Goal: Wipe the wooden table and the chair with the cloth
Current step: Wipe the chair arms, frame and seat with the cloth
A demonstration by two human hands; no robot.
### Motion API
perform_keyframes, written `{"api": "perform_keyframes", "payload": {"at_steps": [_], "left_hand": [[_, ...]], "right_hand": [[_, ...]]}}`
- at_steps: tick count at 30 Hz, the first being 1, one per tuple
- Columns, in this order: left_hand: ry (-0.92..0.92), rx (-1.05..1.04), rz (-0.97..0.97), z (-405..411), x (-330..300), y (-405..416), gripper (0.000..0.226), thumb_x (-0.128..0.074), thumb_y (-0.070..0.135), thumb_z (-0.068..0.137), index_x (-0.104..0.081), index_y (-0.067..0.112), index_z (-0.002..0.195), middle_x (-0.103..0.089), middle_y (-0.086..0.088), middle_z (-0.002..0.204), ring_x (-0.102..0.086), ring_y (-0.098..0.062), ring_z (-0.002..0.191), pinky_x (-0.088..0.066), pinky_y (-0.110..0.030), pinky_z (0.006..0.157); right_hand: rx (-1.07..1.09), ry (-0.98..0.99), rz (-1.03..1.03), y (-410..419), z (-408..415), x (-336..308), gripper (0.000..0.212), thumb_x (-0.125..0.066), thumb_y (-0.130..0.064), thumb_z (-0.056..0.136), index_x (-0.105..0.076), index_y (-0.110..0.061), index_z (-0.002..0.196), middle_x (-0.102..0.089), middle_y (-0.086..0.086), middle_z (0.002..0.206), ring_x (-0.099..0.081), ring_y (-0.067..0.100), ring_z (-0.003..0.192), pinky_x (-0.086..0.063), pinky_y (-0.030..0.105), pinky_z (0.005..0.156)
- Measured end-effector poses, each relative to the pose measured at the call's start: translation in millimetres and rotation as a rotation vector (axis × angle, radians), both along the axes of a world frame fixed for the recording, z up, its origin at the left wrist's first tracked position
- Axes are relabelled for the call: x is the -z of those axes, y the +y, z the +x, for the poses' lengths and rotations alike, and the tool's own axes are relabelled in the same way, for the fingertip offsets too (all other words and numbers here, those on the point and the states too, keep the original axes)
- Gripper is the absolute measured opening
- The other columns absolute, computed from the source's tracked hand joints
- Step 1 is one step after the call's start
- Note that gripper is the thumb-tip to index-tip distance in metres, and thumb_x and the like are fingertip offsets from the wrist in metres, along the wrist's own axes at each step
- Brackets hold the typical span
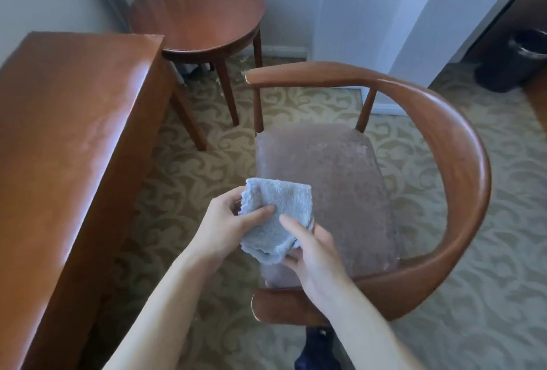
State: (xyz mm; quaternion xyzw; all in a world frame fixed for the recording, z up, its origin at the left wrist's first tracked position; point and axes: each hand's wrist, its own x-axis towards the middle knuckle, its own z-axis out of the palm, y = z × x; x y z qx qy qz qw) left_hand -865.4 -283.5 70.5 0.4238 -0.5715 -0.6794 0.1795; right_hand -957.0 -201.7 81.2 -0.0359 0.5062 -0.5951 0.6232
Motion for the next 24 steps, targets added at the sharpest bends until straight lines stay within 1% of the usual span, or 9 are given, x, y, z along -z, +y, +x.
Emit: {"api": "perform_keyframes", "payload": {"at_steps": [3, 8, 10, 12, 15, 17, 19, 22, 24], "left_hand": [[-0.045, 0.051, -0.056, -51.3, 16.4, -23.3, 0.019, -0.084, 0.023, 0.085, -0.076, 0.019, 0.101, -0.079, -0.007, 0.100, -0.076, -0.026, 0.095, -0.063, -0.041, 0.080], [-0.078, 0.111, -0.054, -119.2, 54.1, -63.2, 0.020, -0.086, 0.025, 0.083, -0.077, 0.023, 0.101, -0.080, -0.003, 0.100, -0.077, -0.022, 0.092, -0.063, -0.037, 0.078], [-0.098, 0.091, -0.076, -141.5, 74.5, -74.2, 0.022, -0.085, 0.022, 0.084, -0.076, 0.024, 0.104, -0.080, 0.001, 0.100, -0.076, -0.016, 0.091, -0.061, -0.028, 0.077], [-0.206, 0.052, -0.185, -157.2, 96.7, -82.8, 0.021, -0.080, 0.019, 0.087, -0.074, 0.029, 0.105, -0.078, 0.009, 0.098, -0.072, -0.004, 0.087, -0.056, -0.020, 0.076], [-0.388, 0.038, -0.336, -170.1, 127.9, -98.1, 0.021, -0.069, 0.018, 0.092, -0.072, 0.029, 0.110, -0.073, 0.017, 0.106, -0.066, 0.002, 0.095, -0.055, -0.025, 0.084], [-0.482, 0.073, -0.434, -175.0, 150.3, -111.5, 0.026, -0.064, 0.020, 0.094, -0.069, 0.027, 0.119, -0.068, 0.019, 0.119, -0.062, -0.003, 0.110, -0.053, -0.028, 0.094], [-0.572, 0.162, -0.597, -178.8, 175.2, -123.8, 0.035, -0.062, 0.021, 0.096, -0.064, 0.025, 0.130, -0.061, 0.014, 0.136, -0.053, -0.010, 0.128, -0.043, -0.023, 0.102], [-0.648, 0.270, -0.789, -182.6, 214.7, -140.8, 0.051, -0.061, 0.022, 0.098, -0.052, 0.018, 0.147, -0.038, 0.003, 0.162, -0.030, -0.019, 0.150, -0.027, -0.028, 0.117], [-0.741, 0.370, -0.892, -182.4, 241.0, -149.0, 0.060, -0.054, 0.029, 0.101, -0.036, 0.016, 0.157, -0.019, -0.004, 0.170, -0.012, -0.025, 0.158, -0.017, -0.041, 0.125]], "right_hand": [[0.150, 0.113, 0.228, 19.7, -85.3, 36.0, 0.021, -0.073, -0.014, 0.090, -0.075, -0.011, 0.110, -0.079, 0.011, 0.103, -0.076, 0.030, 0.097, -0.061, 0.040, 0.077], [0.120, 0.161, 0.261, -13.7, -153.8, 63.1, 0.020, -0.077, -0.025, 0.088, -0.078, -0.009, 0.101, -0.080, 0.009, 0.095, -0.077, 0.027, 0.090, -0.062, 0.037, 0.071], [0.165, 0.316, 0.342, -23.2, -182.1, 77.6, 0.015, -0.075, -0.020, 0.088, -0.075, -0.006, 0.087, -0.078, 0.003, 0.079, -0.075, 0.023, 0.073, -0.059, 0.032, 0.062], [0.267, 0.611, 0.461, -31.6, -201.8, 94.8, 0.019, -0.071, -0.019, 0.089, -0.064, -0.007, 0.076, -0.069, -0.003, 0.065, -0.066, 0.016, 0.058, -0.047, 0.021, 0.050], [0.487, 1.030, 0.448, -43.8, -236.2, 122.1, 0.014, -0.069, -0.020, 0.090, -0.057, -0.014, 0.092, -0.066, -0.001, 0.099, -0.066, 0.021, 0.088, -0.051, 0.019, 0.069], [0.472, 1.238, 0.361, -59.0, -255.2, 147.0, 0.019, -0.069, -0.011, 0.088, -0.052, -0.012, 0.094, -0.057, 0.006, 0.131, -0.058, 0.024, 0.112, -0.045, 0.019, 0.088], [0.187, 1.427, 0.434, -81.5, -261.1, 183.2, 0.024, -0.074, -0.020, 0.084, -0.055, -0.010, 0.093, -0.041, 0.013, 0.154, -0.044, 0.030, 0.137, -0.038, 0.033, 0.108], [-0.473, 1.531, 0.564, -112.2, -234.5, 240.3, 0.064, -0.060, -0.065, 0.085, -0.062, -0.010, 0.116, -0.018, 0.016, 0.167, -0.011, 0.028, 0.156, -0.009, 0.044, 0.127], [-0.465, 1.592, 0.527, -120.5, -223.5, 266.9, 0.062, -0.062, -0.060, 0.086, -0.059, -0.006, 0.116, -0.022, 0.021, 0.164, -0.017, 0.033, 0.155, -0.014, 0.048, 0.126]]}}
